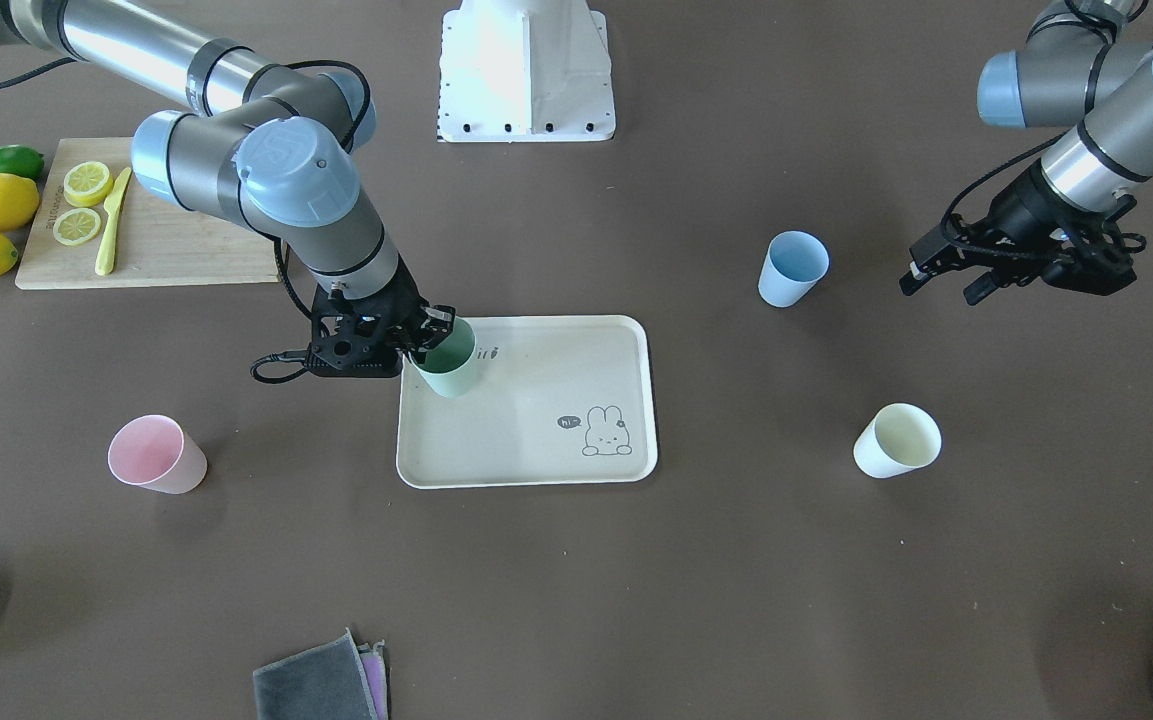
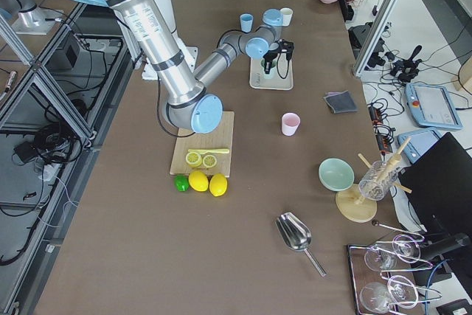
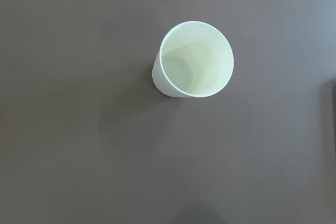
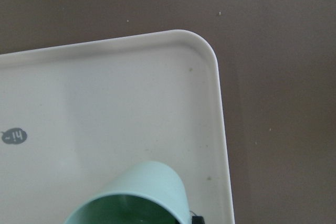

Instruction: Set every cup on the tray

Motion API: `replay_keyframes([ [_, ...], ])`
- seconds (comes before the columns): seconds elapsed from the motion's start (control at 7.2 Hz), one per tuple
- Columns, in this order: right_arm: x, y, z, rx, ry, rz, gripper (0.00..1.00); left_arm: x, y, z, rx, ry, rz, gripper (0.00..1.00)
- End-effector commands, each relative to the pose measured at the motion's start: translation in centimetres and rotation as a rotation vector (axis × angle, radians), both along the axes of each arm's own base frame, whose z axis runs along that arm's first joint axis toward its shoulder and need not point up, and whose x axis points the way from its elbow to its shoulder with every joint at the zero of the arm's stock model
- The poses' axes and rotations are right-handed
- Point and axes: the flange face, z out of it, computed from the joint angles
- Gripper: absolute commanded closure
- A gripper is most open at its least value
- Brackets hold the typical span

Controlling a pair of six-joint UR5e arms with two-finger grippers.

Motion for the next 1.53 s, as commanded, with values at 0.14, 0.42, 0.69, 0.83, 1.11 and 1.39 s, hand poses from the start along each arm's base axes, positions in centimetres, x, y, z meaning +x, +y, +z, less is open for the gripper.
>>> replay_keyframes([
  [0.14, -0.9, 0.9, -0.5, 0.005, -0.024, -0.006, 0.0, 2.5, 2.1, -0.1, -0.006, -0.001, 0.052, 0.02],
  [0.42, 2.8, -1.1, -2.1, -0.008, -0.056, 0.028, 0.0, 4.9, 5.5, -1.0, -0.009, -0.02, 0.051, 0.02],
  [0.69, 8.3, -4.0, -3.2, -0.059, -0.083, 0.053, 0.0, 8.7, 7.3, -0.7, 0.001, -0.059, 0.048, 0.02],
  [0.83, 11.2, -5.2, -2.9, -0.081, -0.076, 0.076, 0.0, 9.9, 7.9, -0.6, -0.005, -0.066, 0.051, 0.03],
  [1.11, 18.0, -7.0, 1.2, -0.033, -0.02, 0.06, 0.0, 12.6, 8.6, -0.1, 0.008, -0.089, 0.067, 0.24],
  [1.39, 24.4, -8.9, 6.3, 0.035, 0.05, 0.033, 0.0, 13.1, 9.0, -0.1, 0.013, -0.088, 0.079, 1.0],
])
